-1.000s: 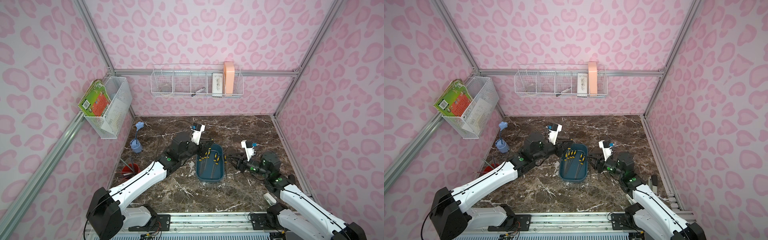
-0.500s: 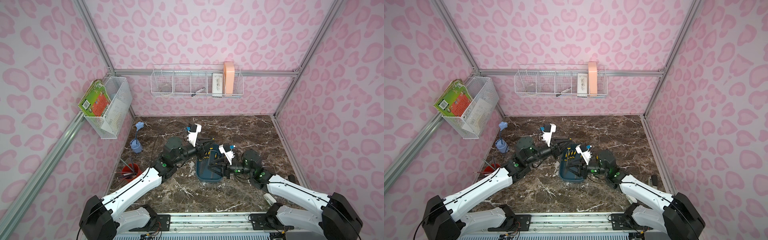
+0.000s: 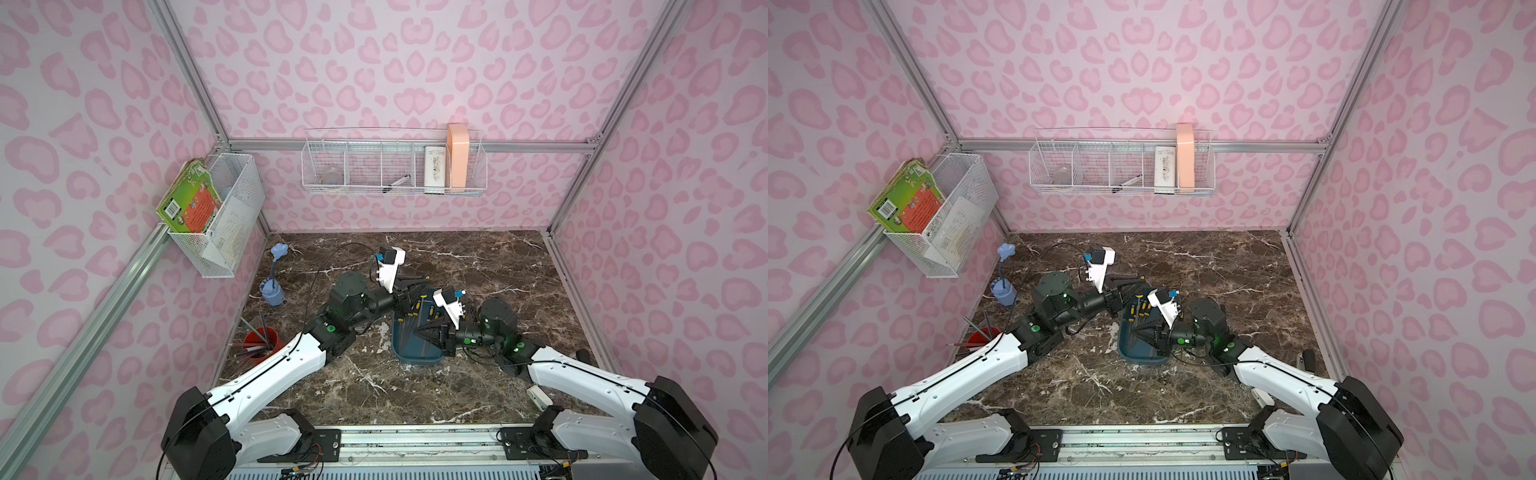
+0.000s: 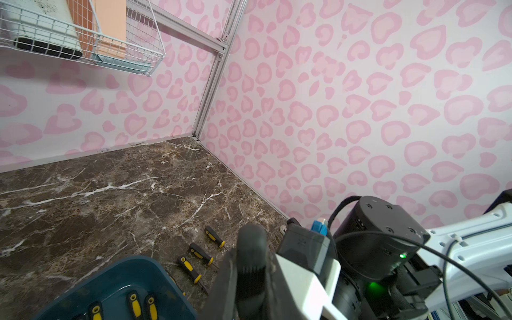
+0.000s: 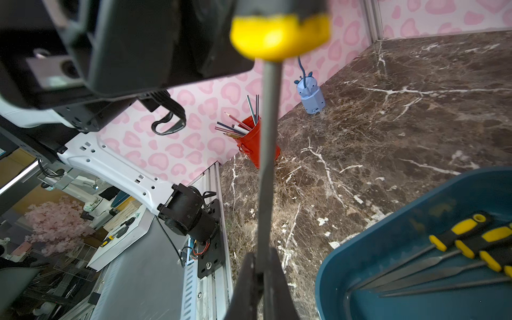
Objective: Take the file tool out of the storage box
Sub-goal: Pick up the file tool from the storage box, then place the file tool at the center of the board.
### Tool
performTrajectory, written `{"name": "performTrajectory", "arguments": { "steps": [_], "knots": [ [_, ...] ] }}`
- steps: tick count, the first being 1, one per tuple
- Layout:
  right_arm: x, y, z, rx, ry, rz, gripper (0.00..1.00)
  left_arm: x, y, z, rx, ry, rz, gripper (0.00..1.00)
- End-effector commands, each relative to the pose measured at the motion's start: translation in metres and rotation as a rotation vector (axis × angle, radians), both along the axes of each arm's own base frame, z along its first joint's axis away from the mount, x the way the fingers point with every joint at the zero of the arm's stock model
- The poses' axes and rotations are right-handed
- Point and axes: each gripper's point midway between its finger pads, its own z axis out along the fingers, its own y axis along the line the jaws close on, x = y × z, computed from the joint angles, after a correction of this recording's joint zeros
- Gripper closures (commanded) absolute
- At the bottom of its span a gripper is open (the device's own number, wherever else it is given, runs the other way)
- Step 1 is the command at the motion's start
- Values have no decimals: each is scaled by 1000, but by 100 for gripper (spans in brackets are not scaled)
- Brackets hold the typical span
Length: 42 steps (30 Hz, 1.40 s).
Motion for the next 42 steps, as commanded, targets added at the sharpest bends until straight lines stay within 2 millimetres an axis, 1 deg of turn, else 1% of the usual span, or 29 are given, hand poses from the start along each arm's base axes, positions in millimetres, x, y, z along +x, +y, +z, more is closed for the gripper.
{"name": "performTrajectory", "arguments": {
  "steps": [1, 2, 3, 4, 5, 6, 8, 9, 11, 13, 14, 15, 16, 18, 20, 21, 23, 25, 26, 28, 32, 34, 38, 40, 42],
  "knots": [
    [2, 0, 7, 17, -36, -10, 100, 1, 0, 3, -4, -17, 4, 92],
    [2, -1, 7, 15, -36, -12, 100, 2, -1, 2, -3, -13, 2, 77],
    [3, -1, 6, 12, -34, -20, 100, 2, -1, 1, -1, -13, 1, 56],
    [5, -2, 5, 6, -36, -29, 100, 3, -1, 0, 1, -8, 7, 44],
    [6, -2, 2, -7, -32, -39, 100, 6, 2, -2, 3, 2, 32, 38],
    [9, -4, 0, -18, -29, -54, 100, 7, 4, -4, 5, 6, 48, 35],
    [18, -8, -7, -58, -13, -102, 100, 8, 8, -7, 16, -1, 68, 30],
    [23, -11, -13, -87, 6, -123, 100, 8, 11, -8, 20, 3, 83, 29],
    [38, -22, -24, -161, 50, -197, 100, 13, 22, -17, 49, 32, 151, 28],
    [55, -42, -40, -274, 104, -313, 100, 18, 34, -30, 105, 75, 226, 27],
    [65, -57, -48, -347, 127, -383, 100, 19, 38, -36, 138, 85, 246, 26],
    [71, -69, -54, -419, 144, -431, 100, 20, 40, -42, 165, 93, 257, 26],
    [78, -86, -63, -503, 171, -487, 100, 20, 41, -48, 191, 101, 261, 26],
    [86, -120, -79, -662, 227, -592, 100, 21, 41, -61, 240, 122, 258, 27],
    [88, -156, -95, -842, 269, -702, 100, 20, 39, -77, 298, 148, 235, 27],
    [89, -170, -100, -904, 298, -750, 100, 20, 37, -83, 318, 156, 222, 27],
    [84, -199, -118, -1035, 370, -779, 100, 18, 33, -98, 344, 176, 191, 28],
    [78, -224, -134, -1123, 470, -796, 100, 17, 34, -108, 356, 192, 174, 28],
    [76, -234, -140, -1146, 528, -793, 100, 16, 35, -112, 358, 197, 169, 28],
    [73, -241, -150, -1130, 584, -776, 100, 14, 39, -115, 351, 194, 166, 29],
    [64, -266, -174, -1237, 712, -785, 100, 12, 43, -112, 371, 176, 160, 29],
    [63, -268, -181, -1240, 744, -773, 100, 10, 44, -114, 373, 174, 154, 29],
    [61, -287, -185, -1281, 790, -829, 100, 9, 44, -120, 388, 176, 144, 29],
    [62, -291, -188, -1271, 815, -830, 100, 9, 42, -121, 390, 178, 134, 29],
    [59, -291, -196, -1288, 845, -803, 100, 8, 40, -127, 412, 204, 118, 29]
  ]
}}
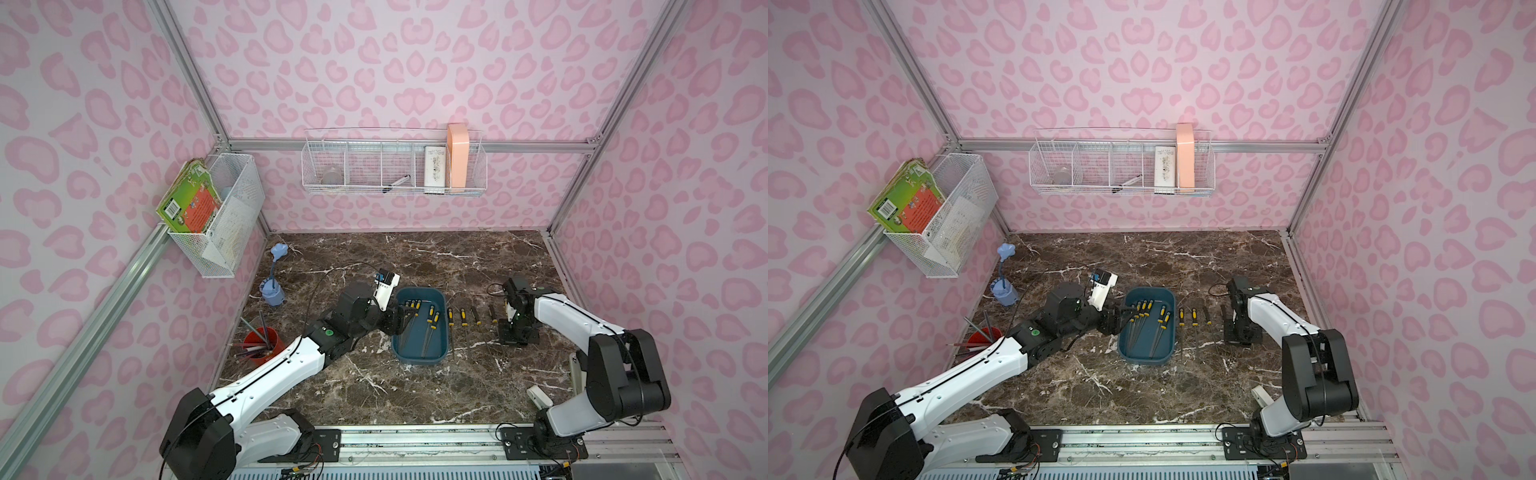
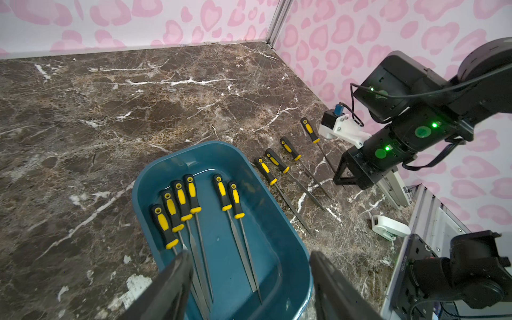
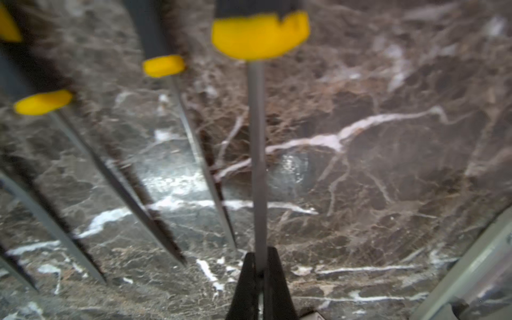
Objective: Take the file tool out of the storage box
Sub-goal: Place the file tool at the center of the board.
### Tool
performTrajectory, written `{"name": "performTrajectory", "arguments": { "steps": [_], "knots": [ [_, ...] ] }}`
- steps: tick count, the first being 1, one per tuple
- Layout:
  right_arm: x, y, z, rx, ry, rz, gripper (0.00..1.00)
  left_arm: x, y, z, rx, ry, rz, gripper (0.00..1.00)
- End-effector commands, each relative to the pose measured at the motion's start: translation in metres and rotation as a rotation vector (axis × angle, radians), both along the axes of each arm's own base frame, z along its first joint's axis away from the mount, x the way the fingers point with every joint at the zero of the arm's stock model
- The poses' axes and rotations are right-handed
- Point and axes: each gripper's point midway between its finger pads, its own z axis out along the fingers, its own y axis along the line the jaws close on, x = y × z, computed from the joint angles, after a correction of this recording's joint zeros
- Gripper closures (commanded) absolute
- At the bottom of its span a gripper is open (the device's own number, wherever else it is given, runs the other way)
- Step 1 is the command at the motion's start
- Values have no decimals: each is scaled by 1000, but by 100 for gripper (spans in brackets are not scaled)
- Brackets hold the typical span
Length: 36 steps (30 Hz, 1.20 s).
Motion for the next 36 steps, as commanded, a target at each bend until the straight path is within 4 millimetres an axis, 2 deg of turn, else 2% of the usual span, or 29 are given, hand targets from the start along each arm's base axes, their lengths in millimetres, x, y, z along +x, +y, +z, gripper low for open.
{"name": "performTrajectory", "arguments": {
  "steps": [1, 4, 9, 15, 19, 23, 27, 32, 36],
  "knots": [
    [-10, -4, -10, -22, 80, 4, 100, -3, -5, -5, 18, 20, -42, 29],
    [-15, -8, -20, -47, 128, 0, 100, -3, -9, -8, 22, 37, -64, 29],
    [-13, -16, -19, -64, 124, -27, 100, -4, -9, -9, 28, 36, -68, 29],
    [-18, -21, -31, -94, 185, -33, 100, -6, -9, -9, 36, 38, -76, 30],
    [-11, -21, -27, -104, 164, -30, 100, -5, -9, -8, 39, 34, -77, 30],
    [-4, -23, -28, -127, 154, -21, 94, -5, -9, -10, 42, 38, -79, 30],
    [-5, -24, -32, -144, 171, -10, 91, -4, -11, -13, 47, 50, -84, 30],
    [0, -24, -26, -156, 144, -6, 82, -2, -13, -17, 51, 68, -85, 30],
    [2, -23, -22, -159, 123, 1, 80, -1, -16, -22, 54, 90, -90, 30]
  ]
}}
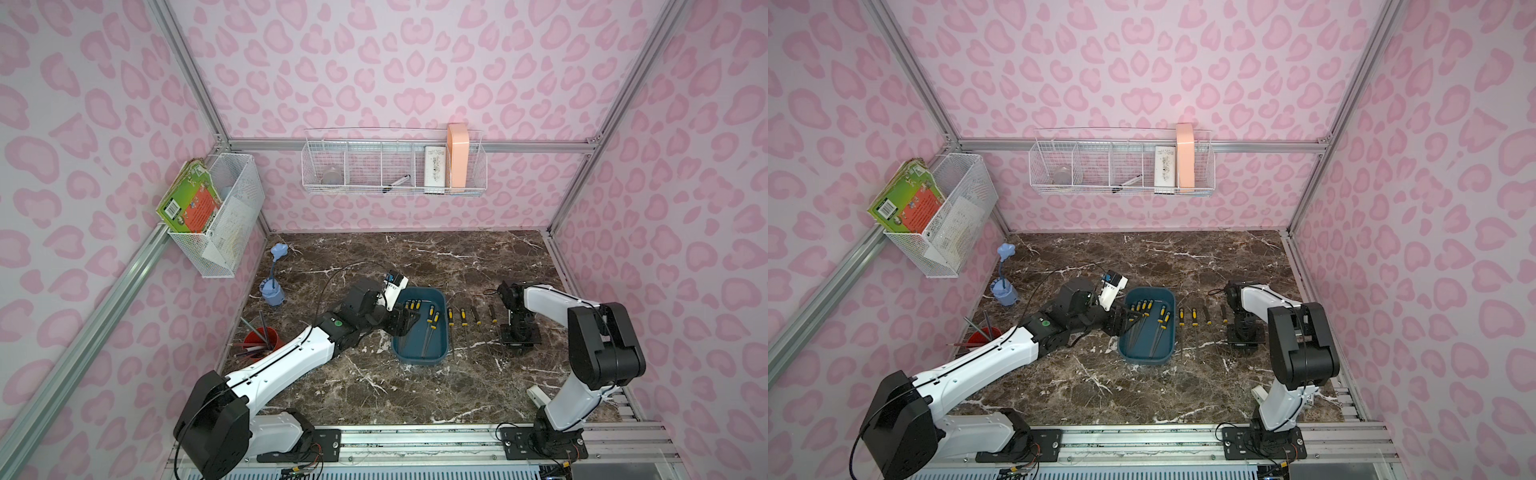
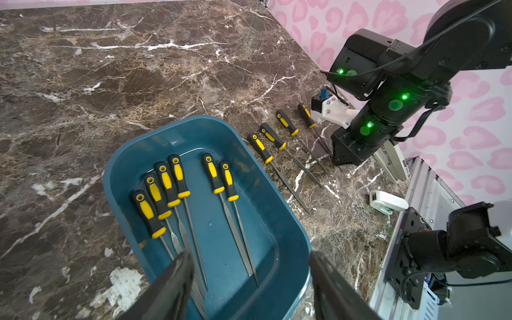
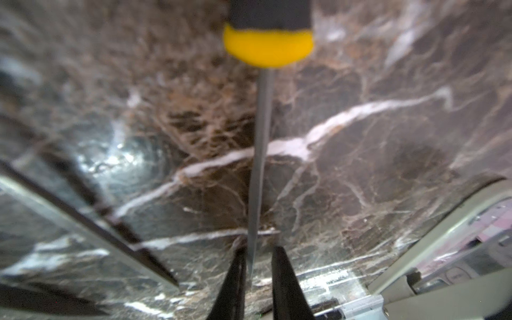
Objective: Take the file tool out of the storage box
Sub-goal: Place the file tool at the center of the board.
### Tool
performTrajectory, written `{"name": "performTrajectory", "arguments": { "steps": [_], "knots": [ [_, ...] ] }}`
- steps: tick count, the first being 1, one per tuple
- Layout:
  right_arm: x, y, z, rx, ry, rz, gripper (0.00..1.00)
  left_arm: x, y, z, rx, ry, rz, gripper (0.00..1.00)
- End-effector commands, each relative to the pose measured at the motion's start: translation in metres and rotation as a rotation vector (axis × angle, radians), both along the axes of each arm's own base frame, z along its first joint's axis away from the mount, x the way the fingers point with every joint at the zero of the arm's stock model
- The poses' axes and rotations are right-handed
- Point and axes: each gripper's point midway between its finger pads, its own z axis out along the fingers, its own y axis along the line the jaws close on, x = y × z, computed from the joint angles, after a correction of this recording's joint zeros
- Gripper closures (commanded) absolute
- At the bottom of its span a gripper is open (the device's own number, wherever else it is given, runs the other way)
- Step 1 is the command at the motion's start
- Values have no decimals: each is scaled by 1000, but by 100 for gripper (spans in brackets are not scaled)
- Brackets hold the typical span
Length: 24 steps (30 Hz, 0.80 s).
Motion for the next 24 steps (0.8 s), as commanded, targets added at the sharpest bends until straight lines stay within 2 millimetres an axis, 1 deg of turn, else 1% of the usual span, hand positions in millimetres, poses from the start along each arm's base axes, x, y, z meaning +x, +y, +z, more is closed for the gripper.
{"name": "performTrajectory", "arguments": {
  "steps": [1, 4, 6, 8, 10, 11, 12, 14, 17, 19, 21, 24],
  "knots": [
    [14, -1, 2, -17, -62, -1, 80, 1, -4, 2, -7, 7, -18, 30],
    [23, 0, 11, -34, -113, 11, 80, 1, -6, -2, -5, 23, -18, 30],
    [30, 0, 25, -63, -168, 19, 80, 4, -4, -10, 18, 46, 5, 31],
    [40, 0, 44, -82, -246, 19, 80, 8, -1, -19, 54, 75, 30, 32],
    [50, -1, 61, -81, -342, 5, 79, 12, -2, -29, 81, 100, 41, 32],
    [55, -1, 65, -59, -389, -11, 79, 13, -4, -33, 85, 112, 39, 32],
    [59, 2, 67, -23, -426, -24, 79, 14, -6, -35, 81, 120, 37, 33],
    [69, 7, 63, 71, -492, -46, 79, 15, -11, -40, 71, 138, 33, 34],
    [81, 5, 58, 112, -548, -71, 81, 18, -14, -46, 102, 141, 44, 35],
    [88, 4, 57, 135, -579, -85, 82, 21, -13, -54, 152, 144, 66, 36],
    [94, 12, 65, 179, -629, -76, 82, 24, -14, -65, 210, 146, 92, 38],
    [104, 26, 85, 263, -748, -60, 81, 30, -21, -82, 267, 169, 98, 41]
  ]
}}
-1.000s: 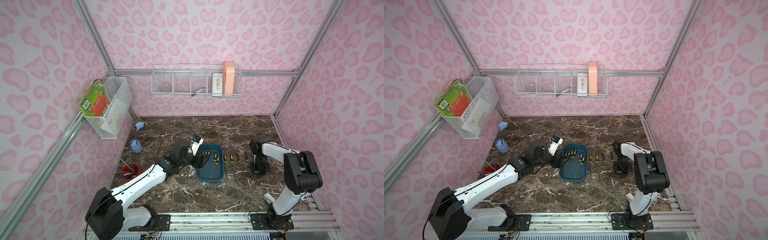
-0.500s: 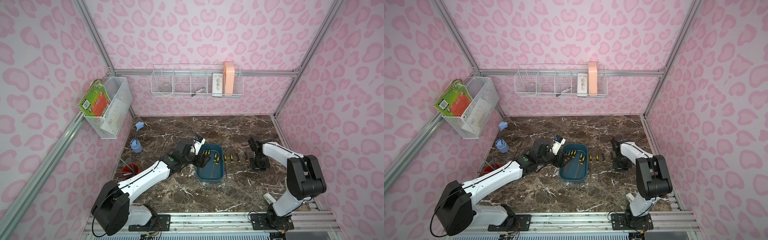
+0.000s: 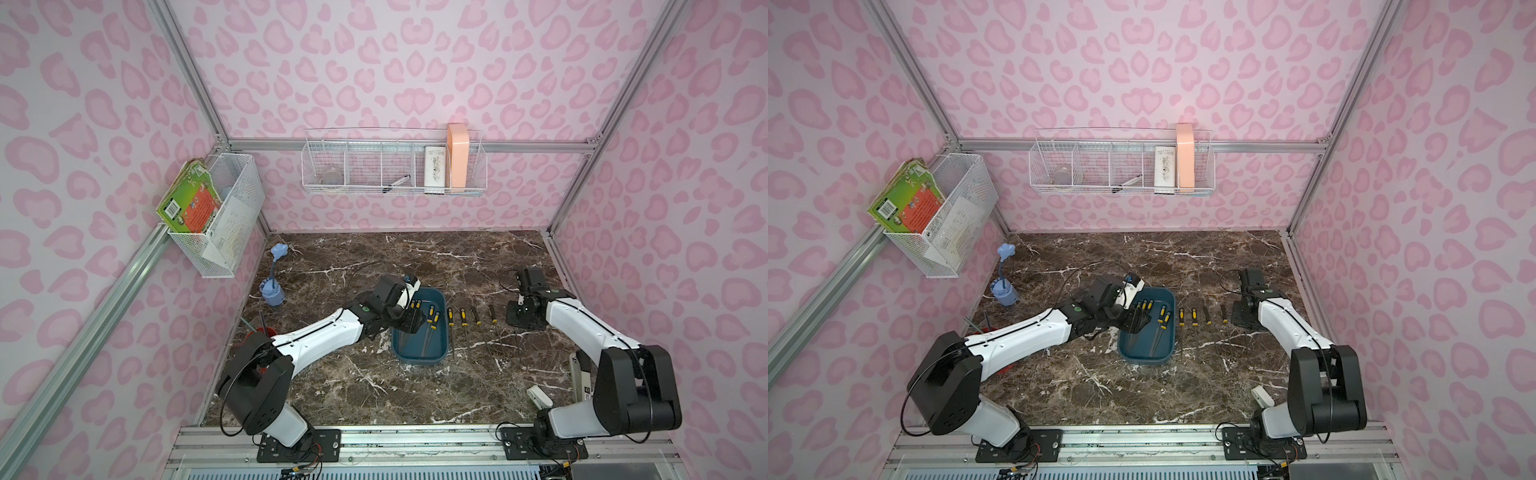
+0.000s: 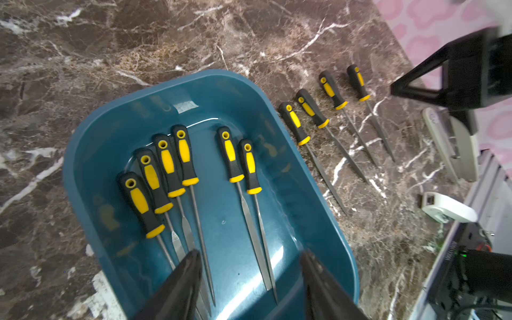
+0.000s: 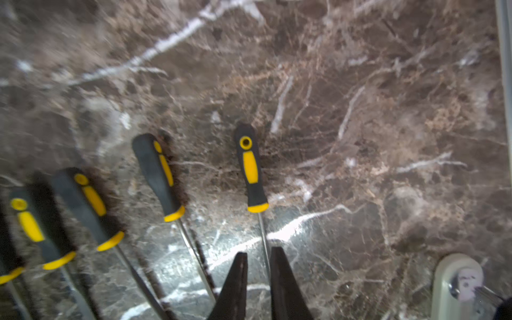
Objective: Take the file tool out of the storage box
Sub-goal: Place the file tool at the center of the board.
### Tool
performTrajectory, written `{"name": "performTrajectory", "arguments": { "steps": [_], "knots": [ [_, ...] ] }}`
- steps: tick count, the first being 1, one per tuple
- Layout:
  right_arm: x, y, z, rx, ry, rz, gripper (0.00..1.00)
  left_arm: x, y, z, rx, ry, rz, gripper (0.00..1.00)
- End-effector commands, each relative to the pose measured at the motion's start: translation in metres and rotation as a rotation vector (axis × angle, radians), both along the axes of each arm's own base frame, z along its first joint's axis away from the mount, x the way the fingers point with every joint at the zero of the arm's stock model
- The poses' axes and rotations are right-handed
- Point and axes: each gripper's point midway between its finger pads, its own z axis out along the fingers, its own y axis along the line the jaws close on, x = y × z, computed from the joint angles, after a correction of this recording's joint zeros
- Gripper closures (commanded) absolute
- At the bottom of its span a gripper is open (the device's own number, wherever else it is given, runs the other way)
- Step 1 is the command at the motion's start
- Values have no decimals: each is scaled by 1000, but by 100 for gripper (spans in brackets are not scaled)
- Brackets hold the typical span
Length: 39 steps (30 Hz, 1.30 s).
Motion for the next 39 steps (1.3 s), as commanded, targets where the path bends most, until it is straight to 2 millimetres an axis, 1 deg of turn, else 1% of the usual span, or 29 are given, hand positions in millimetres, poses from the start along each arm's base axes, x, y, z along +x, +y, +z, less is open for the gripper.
{"name": "performTrajectory", "arguments": {
  "steps": [1, 3, 5, 6, 8, 11, 12, 14, 16, 18, 22, 24, 27, 30, 32, 34, 35, 37, 39],
  "knots": [
    [23, 30, 27, 153, -197, 74, 81, 8, 1, -20, 99, 20, 39, 42],
    [22, 52, 39, 264, -280, 153, 80, 14, -4, -29, 138, 22, 46, 42],
    [20, 65, 53, 330, -355, 193, 80, 21, -8, -37, 176, 20, 56, 44],
    [19, 72, 60, 348, -382, 213, 80, 25, -7, -39, 195, 13, 70, 44],
    [14, 98, 74, 362, -427, 296, 79, 29, -10, -45, 208, 14, 78, 44],
    [6, 134, 87, 345, -459, 411, 79, 34, -15, -52, 224, 24, 84, 44],
    [5, 142, 90, 363, -468, 438, 79, 35, -18, -54, 231, 26, 84, 44],
    [2, 150, 95, 410, -485, 465, 79, 38, -29, -60, 222, 38, 69, 45],
    [-2, 153, 97, 435, -503, 480, 79, 44, -32, -69, 266, 34, 85, 48],
    [-6, 153, 99, 446, -518, 488, 79, 49, -34, -77, 297, 43, 94, 48],
    [-14, 151, 100, 452, -537, 493, 79, 60, -40, -85, 291, 30, 117, 48],
    [-18, 151, 105, 463, -554, 500, 79, 62, -36, -89, 326, 25, 135, 49],
    [-21, 149, 111, 466, -580, 501, 79, 66, -38, -83, 302, -2, 145, 52],
    [-22, 145, 110, 459, -598, 483, 78, 65, -39, -75, 268, -18, 150, 53],
    [-23, 146, 110, 468, -599, 486, 78, 69, -38, -76, 288, -27, 156, 55],
    [-24, 149, 110, 478, -594, 495, 78, 71, -37, -83, 330, -14, 152, 55],
    [-24, 149, 110, 480, -593, 496, 78, 74, -40, -83, 329, -9, 145, 55],
    [-24, 149, 109, 481, -591, 495, 78, 74, -42, -86, 338, 1, 140, 56],
    [-24, 148, 109, 479, -592, 493, 78, 74, -41, -86, 338, 0, 144, 60]
  ]
}}
